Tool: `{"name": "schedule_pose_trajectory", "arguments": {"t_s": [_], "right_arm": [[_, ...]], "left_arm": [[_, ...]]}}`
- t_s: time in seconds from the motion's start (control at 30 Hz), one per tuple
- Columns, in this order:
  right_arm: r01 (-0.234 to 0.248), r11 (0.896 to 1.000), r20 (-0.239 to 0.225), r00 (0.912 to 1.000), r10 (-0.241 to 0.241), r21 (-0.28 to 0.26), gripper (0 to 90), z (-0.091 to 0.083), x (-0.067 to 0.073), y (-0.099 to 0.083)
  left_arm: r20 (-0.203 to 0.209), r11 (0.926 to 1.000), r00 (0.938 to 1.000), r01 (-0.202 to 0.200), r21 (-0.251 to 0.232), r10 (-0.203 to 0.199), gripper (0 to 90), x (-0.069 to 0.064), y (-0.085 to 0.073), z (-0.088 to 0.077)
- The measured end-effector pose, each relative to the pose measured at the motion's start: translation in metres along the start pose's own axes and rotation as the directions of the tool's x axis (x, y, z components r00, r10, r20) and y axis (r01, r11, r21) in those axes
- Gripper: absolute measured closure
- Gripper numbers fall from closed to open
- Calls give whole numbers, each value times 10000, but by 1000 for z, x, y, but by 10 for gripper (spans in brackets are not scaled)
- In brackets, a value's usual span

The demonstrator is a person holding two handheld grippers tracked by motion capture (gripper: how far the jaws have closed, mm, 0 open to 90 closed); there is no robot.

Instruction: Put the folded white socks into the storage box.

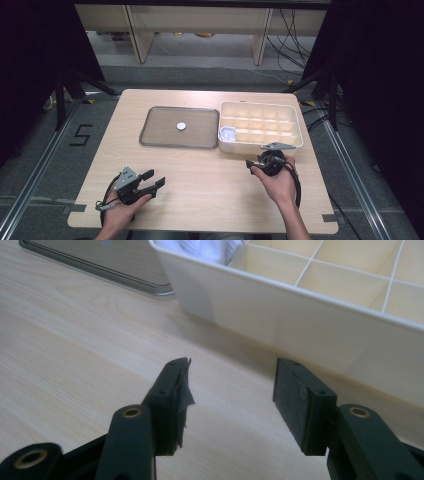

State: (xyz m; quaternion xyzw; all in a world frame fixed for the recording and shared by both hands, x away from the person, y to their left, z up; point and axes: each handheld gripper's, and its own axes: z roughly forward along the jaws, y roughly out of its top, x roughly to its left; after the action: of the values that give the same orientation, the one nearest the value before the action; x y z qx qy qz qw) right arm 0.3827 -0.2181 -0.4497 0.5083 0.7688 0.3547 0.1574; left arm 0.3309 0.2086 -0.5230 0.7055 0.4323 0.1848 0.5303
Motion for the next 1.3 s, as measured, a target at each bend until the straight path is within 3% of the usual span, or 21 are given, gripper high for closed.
{"name": "schedule_pose_trajectory", "arguments": {"t_s": [0.03, 0.37, 0.47, 0.53, 0.8, 1.0, 1.03, 1.17, 1.3], "right_arm": [[158, 9998, -12, 9999, -158, -100, 490, -1, -2, -2], [-59, 9988, 17, 10000, 60, -484, 489, -5, -9, -31], [-107, 9967, -126, 9999, 97, -802, 490, -5, -9, -39], [-80, 9963, -197, 9998, 63, -855, 490, -4, -8, -44], [-58, 9953, -214, 9998, 38, -965, 489, 2, -5, -61], [70, 9928, -300, 9995, -107, -1196, 487, 7, -2, -68], [44, 9945, -246, 9997, -70, -1046, 487, 6, 0, -69], [185, 9904, -148, 9997, -207, -1373, 484, 10, 3, -73], [184, 9917, -92, 9998, -197, -1275, 482, 11, 4, -74]], "left_arm": [[-6, 10000, 10000, 3, -3, -3, 416, 0, 0, 0], [74, 9999, 10000, 60, -116, -59, 416, 1, 0, 1], [-54, 10000, 10000, 31, 11, -31, 416, 0, 0, -1], [74, 9998, 9998, 163, -141, -162, 416, 0, -1, 0], [-56, 10000, 10000, 37, -75, -37, 416, 0, 0, 0], [-60, 9999, 9999, 98, -131, -99, 416, 0, -1, -1], [-50, 9999, 9999, 96, -135, -97, 415, 0, -1, -1], [-12, 9999, 10000, 49, -126, -49, 415, 0, 0, -1], [27, 9999, 10000, 74, -154, -74, 415, 1, -1, -1]]}}
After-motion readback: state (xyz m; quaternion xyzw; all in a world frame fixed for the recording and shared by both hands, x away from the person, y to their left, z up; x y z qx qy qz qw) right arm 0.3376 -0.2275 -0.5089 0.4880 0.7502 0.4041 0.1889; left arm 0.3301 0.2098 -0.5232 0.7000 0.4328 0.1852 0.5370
